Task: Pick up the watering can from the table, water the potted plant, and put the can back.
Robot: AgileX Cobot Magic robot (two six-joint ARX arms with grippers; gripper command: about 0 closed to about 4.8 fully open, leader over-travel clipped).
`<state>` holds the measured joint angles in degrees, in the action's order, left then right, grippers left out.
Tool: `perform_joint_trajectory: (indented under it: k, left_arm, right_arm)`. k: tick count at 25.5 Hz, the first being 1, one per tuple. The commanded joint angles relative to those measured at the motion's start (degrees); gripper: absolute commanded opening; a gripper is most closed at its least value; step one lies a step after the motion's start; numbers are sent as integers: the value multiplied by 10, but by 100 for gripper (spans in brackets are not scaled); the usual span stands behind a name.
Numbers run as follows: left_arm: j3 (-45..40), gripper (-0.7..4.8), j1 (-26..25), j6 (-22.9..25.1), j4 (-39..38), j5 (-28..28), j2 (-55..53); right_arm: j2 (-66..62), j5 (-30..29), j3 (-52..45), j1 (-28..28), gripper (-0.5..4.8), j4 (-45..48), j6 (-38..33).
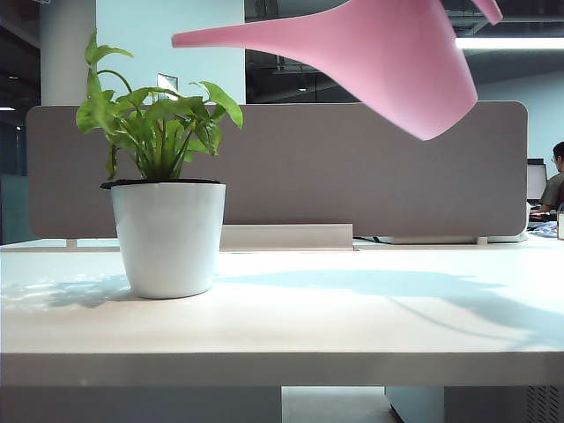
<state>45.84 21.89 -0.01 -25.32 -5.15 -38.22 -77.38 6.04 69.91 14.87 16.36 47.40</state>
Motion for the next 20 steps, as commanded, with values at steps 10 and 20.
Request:
perform_joint_trajectory:
  k: [10, 20]
  left_arm:
    - [2, 3, 0, 0, 6, -1, 1]
    - [2, 3, 0, 0, 6, 0, 1]
  right_arm:
    - [6, 5, 21, 1, -6, -3, 107]
    - [6, 5, 25, 23, -6, 7, 143]
